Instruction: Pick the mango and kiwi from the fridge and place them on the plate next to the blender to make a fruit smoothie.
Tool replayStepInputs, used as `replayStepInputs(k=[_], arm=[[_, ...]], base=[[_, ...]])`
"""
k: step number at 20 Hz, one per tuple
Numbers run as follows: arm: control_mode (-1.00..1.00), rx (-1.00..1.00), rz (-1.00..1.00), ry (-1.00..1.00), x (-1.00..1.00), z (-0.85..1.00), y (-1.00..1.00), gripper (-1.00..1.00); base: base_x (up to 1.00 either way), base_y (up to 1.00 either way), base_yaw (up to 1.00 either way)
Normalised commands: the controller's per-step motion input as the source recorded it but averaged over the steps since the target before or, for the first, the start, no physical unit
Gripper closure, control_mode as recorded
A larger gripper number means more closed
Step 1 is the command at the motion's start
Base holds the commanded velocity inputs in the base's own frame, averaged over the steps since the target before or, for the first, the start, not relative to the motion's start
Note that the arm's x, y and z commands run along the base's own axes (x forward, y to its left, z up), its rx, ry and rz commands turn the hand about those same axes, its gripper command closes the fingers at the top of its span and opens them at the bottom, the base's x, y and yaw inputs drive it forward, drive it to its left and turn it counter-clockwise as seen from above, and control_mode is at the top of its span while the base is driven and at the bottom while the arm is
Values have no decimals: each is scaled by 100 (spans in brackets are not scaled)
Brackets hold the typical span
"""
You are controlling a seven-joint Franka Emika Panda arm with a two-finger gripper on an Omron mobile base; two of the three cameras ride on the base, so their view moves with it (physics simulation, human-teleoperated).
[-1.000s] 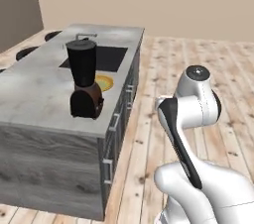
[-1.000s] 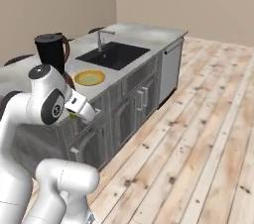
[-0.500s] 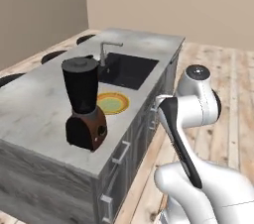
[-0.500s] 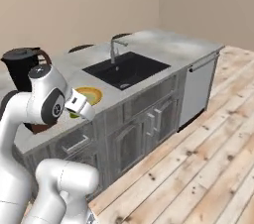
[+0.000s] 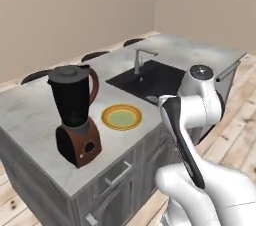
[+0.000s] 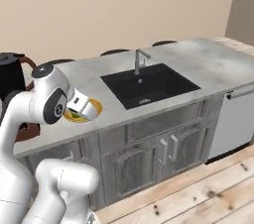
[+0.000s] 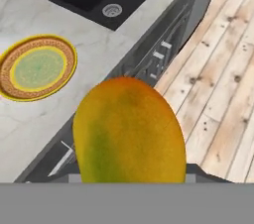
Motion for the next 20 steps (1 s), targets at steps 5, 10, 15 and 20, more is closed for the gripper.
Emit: replayStepInputs(k=[5,10,15,20], arm=[[100,0,0,0,0,0,0,100],[-100,0,10,3,16,-18,0,100],[-100,1,43,19,99,-99,15,100],[-100,1,29,27,99,-72,14,100]], base=[[43,-57,62],[40,-32,46],[0,0,0],[0,0,0]])
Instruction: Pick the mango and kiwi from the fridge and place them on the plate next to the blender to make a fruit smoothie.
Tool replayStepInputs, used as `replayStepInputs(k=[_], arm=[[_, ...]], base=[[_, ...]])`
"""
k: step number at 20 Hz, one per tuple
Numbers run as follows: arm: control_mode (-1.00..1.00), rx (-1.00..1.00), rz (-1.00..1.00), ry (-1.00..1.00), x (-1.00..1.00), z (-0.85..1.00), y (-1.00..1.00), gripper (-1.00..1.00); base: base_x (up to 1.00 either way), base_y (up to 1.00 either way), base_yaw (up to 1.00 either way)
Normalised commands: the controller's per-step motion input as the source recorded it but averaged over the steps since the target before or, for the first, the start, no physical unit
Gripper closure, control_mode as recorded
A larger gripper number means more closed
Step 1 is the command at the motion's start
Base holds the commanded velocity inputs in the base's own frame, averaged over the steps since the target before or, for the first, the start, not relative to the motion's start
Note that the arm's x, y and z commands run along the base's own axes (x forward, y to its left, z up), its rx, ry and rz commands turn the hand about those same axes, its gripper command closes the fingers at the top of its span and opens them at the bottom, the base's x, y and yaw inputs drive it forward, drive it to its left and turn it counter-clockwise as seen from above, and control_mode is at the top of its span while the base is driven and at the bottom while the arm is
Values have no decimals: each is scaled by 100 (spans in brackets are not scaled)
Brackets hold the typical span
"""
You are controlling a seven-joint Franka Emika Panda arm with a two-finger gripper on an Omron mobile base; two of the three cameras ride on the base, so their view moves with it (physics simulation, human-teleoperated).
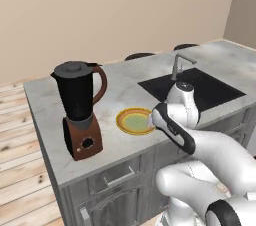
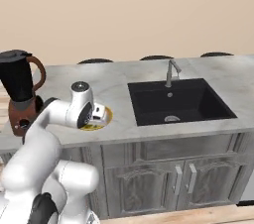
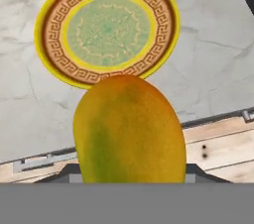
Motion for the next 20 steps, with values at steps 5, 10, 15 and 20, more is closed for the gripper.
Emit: replayStepInputs(k=[5,10,15,20], arm=[[-100,-2,17,31,97,-27,23,100],[-100,-6,11,33,83,-7,15,100],[-100,-1,7,10,41,-52,1,100],[-100,-2,4,3,31,-54,19,100]], base=[[0,0,0],[0,0,0],[0,0,0],[0,0,0]])
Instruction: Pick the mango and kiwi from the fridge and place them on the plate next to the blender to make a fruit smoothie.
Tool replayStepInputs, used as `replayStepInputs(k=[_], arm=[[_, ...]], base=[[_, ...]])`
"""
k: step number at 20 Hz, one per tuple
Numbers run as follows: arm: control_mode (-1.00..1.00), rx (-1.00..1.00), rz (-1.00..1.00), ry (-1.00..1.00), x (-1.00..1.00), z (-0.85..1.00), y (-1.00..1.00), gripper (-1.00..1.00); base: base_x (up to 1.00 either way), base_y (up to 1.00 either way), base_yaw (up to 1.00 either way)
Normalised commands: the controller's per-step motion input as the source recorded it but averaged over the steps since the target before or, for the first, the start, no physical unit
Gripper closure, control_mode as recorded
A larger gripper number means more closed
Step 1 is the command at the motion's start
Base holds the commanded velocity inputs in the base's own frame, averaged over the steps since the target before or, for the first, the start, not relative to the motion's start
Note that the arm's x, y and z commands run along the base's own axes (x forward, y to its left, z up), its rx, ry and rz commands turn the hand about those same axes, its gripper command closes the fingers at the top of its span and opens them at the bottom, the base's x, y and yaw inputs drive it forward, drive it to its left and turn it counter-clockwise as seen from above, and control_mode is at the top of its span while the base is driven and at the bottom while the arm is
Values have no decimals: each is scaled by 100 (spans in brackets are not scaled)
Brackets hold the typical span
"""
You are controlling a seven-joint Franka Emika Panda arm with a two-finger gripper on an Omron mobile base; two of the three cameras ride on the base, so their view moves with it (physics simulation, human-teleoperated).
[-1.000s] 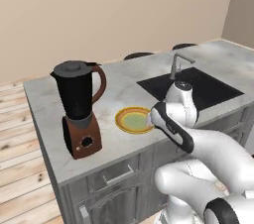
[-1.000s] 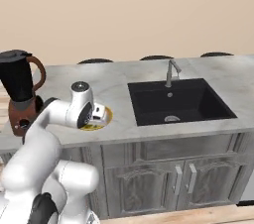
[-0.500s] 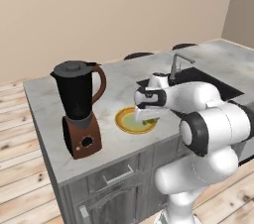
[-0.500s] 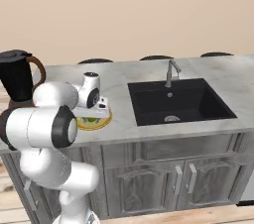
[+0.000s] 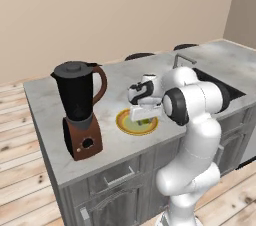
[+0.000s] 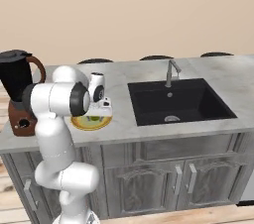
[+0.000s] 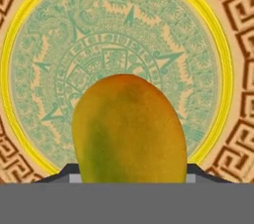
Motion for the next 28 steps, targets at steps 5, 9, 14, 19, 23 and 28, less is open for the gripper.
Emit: replayStepInputs(k=[5,9,14,19,23,28], arm=[[-100,-3,2,2,13,-41,29,-100],[-100,-2,0,0,-5,-15,9,-100],[-100,-2,0,-2,-36,22,0,-100],[-100,-4,0,-14,-39,73,0,-100],[-100,0,-1,-19,-86,53,-13,-100],[-100,5,-11,-17,-97,3,-37,-100]], base=[[0,0,0],[0,0,0],[0,0,0],[0,0,0],[0,0,0],[0,0,0]])
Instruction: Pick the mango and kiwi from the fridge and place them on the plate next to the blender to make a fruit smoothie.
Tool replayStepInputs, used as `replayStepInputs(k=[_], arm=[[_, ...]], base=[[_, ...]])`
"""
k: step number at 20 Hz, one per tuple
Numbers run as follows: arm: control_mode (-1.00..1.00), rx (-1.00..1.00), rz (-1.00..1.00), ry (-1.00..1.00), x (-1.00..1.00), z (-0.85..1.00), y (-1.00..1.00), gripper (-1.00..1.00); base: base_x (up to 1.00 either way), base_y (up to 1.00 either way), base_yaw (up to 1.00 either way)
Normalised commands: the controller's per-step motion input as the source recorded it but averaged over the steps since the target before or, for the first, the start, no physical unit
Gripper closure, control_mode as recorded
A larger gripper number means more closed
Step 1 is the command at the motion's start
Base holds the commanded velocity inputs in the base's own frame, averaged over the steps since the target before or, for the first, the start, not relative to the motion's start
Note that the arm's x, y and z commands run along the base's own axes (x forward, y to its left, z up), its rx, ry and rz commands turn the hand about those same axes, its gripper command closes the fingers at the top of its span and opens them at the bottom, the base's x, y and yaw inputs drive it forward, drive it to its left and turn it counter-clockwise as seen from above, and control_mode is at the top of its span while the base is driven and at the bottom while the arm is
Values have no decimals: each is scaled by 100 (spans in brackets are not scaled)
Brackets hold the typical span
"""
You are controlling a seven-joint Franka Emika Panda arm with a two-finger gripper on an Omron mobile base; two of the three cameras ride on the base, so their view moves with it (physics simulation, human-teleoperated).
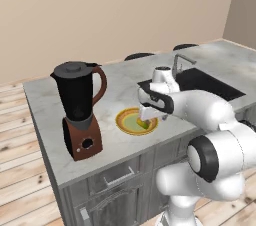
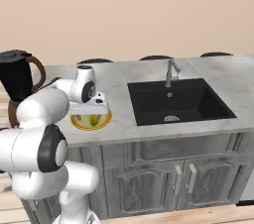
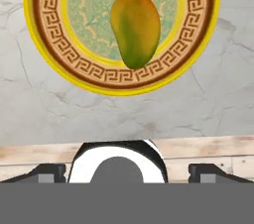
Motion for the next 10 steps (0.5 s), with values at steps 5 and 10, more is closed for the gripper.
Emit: replayStepInputs(k=[5,10], arm=[[-100,1,-8,-3,-50,-5,-10,-100],[-100,-1,0,13,0,-12,1,-100]], base=[[0,0,0],[0,0,0]])
